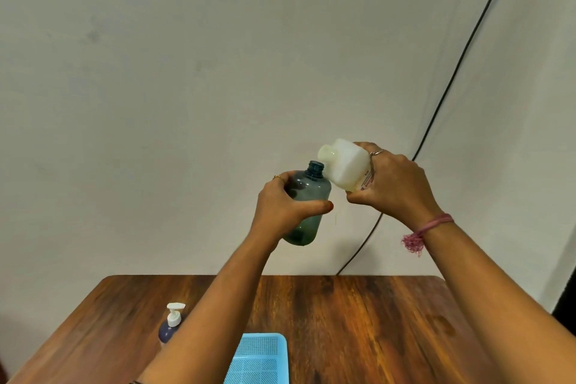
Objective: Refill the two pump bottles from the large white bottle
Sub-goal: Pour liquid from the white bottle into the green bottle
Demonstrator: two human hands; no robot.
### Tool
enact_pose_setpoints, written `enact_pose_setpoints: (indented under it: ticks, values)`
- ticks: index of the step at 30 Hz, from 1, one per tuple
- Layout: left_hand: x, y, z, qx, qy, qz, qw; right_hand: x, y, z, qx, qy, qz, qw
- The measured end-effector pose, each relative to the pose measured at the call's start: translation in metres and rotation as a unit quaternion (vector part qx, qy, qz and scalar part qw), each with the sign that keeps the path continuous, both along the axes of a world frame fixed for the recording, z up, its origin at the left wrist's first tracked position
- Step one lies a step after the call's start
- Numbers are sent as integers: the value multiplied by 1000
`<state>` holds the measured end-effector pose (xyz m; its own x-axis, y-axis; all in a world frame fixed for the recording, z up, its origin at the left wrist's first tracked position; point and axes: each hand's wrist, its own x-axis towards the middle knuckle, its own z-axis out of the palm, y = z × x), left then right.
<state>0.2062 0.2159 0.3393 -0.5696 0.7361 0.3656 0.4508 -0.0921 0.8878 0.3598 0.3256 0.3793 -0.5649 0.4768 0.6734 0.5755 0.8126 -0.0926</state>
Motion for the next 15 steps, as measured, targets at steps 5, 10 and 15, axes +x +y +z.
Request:
enact_pose_setpoints:
  ticks: [5,10,15]
  values:
    - [-3,1,-2,6,-6,4,1000,-3,-1,1,21,-6,-12,1000]
    - [-6,3,-4,8,-6,5,1000,-6,1,1,39,-6,-7,999]
    - [-9,4,-7,12,-9,9,1000,-9,2,3,60,-6,-14,998]
